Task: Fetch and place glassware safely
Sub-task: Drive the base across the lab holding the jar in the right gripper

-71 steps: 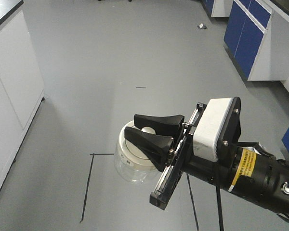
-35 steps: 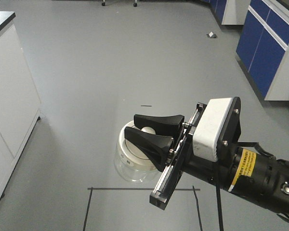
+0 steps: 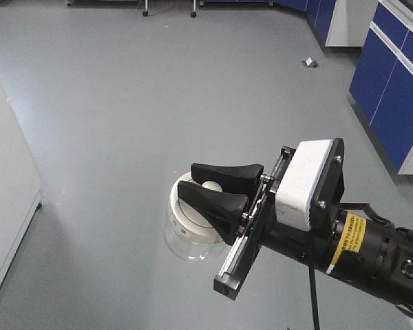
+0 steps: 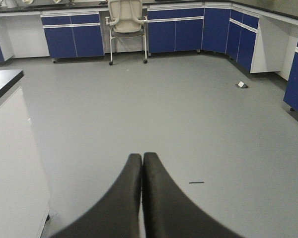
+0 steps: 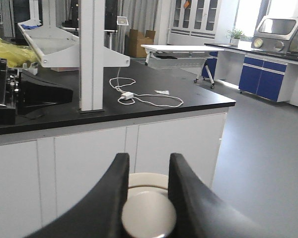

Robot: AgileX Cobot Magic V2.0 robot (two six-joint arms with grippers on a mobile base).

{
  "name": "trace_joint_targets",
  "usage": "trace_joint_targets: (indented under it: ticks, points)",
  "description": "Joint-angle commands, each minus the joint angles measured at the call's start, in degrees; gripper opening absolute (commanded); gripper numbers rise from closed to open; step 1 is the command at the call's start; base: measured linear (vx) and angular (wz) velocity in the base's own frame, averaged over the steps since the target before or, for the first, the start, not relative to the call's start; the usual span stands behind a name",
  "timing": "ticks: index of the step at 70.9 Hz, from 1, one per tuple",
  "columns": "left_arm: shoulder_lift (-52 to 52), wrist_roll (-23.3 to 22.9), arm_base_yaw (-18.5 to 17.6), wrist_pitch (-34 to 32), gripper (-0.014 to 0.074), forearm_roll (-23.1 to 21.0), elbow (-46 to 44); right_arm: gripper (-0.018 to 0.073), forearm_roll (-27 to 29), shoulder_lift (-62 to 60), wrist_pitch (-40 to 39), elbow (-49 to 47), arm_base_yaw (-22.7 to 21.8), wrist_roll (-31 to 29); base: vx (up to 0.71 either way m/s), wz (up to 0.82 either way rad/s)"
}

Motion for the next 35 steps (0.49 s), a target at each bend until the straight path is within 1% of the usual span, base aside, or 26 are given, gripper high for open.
trace_joint_targets:
  ticks: [1, 19, 35]
  points:
    - [0.1, -0.5, -0.1, -4.2, -0.0007, -0.5, -1.7, -0.0004, 1.7, -1.9, -5.2, -1.6, -0.2, -0.2, 0.48, -0.09]
    - [0.1, -0.5, -0.1, -4.2, -0.0007, -0.5, -1.7, -0.0004, 1.7, -1.9, -5.2, -1.6, -0.2, -0.2, 0.48, -0.08]
    - [0.1, -0.5, -0.1, -4.2, -0.0007, -0.5, -1.7, -0.0004, 1.7, -1.9, -5.2, -1.6, -0.2, -0.2, 0.49, 0.0]
